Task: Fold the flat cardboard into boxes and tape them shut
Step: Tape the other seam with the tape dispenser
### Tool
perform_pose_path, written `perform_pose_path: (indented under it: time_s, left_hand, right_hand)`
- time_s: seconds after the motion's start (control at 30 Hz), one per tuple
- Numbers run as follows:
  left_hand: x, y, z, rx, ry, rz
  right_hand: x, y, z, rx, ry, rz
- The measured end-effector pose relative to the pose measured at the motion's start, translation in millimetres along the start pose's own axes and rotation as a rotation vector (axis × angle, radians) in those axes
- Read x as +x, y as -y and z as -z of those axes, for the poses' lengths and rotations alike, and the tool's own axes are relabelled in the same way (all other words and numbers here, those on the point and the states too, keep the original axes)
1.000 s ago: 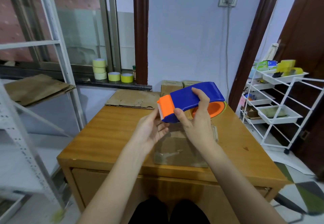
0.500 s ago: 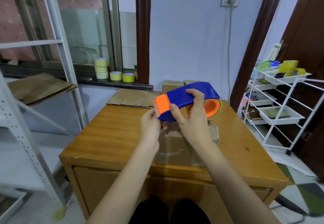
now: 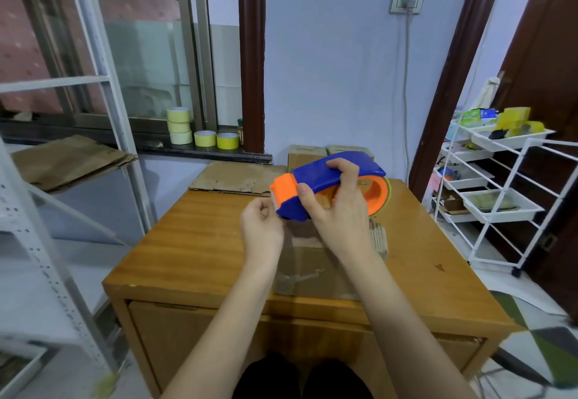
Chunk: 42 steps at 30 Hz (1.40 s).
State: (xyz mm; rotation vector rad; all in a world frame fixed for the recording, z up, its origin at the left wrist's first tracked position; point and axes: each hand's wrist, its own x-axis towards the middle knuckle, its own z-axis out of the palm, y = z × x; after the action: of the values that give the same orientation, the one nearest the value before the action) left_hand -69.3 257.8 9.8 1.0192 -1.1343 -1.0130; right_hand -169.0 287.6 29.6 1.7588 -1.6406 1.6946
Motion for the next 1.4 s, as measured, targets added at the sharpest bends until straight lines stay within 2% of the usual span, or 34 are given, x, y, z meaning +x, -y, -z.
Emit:
perform_pose_path:
  time_s: [0.2, 0.33, 0.43, 0.57, 0.7, 0.83, 0.9, 1.07, 1.27, 1.4]
  left_hand:
    - [4.2, 4.2, 9.5, 0.070, 0.029, -0.022]
    - [4.0, 1.3, 13.4, 0.183, 0.035, -0.134]
    - [10.1, 1.5, 17.9, 0.193, 0.039, -0.132]
    - [14.2, 8.4, 21.6, 0.223, 0.090, -0.090]
    - [10.2, 12.8, 26.2, 0.226, 0.065, -0.124]
    - [10.3, 10.0, 28.7, 0.248, 0.057, -0.146]
    - [9.9, 8.4, 26.7, 0.286, 0.054, -0.169]
    - [15.7, -2.7, 27.1, 0.314, 0.041, -0.189]
    - [13.5, -5.4, 10.4, 0.321, 0.046, -0.167]
    - [15.4, -1.0, 6.4, 0.388, 0.073, -0.186]
  right_hand:
    - [5.2, 1.2, -0.3, -0.156, 0.011, 0.129]
    - [10.3, 3.6, 0.5, -0.199, -0.101, 0.194]
    - [14.0, 6.6, -0.9, -0.250, -0.115, 0.245]
    - [8.5, -0.1, -5.1, -0.240, -0.099, 0.220]
    - [8.3, -2.5, -2.3, -0.158, -0.112, 0.119]
    - [10.4, -3.6, 0.0, -0.165, -0.068, 0.133]
    - [10.2, -2.7, 3.5, -0.104, -0.057, 0.059]
    - [3.0, -5.8, 14.6, 0.115, 0.174, -0.055]
    - [2.8, -13.3, 19.4, 0.253, 0.103, -0.076]
    - [8.0, -16.7, 27.6, 0.113, 0.012, -0.020]
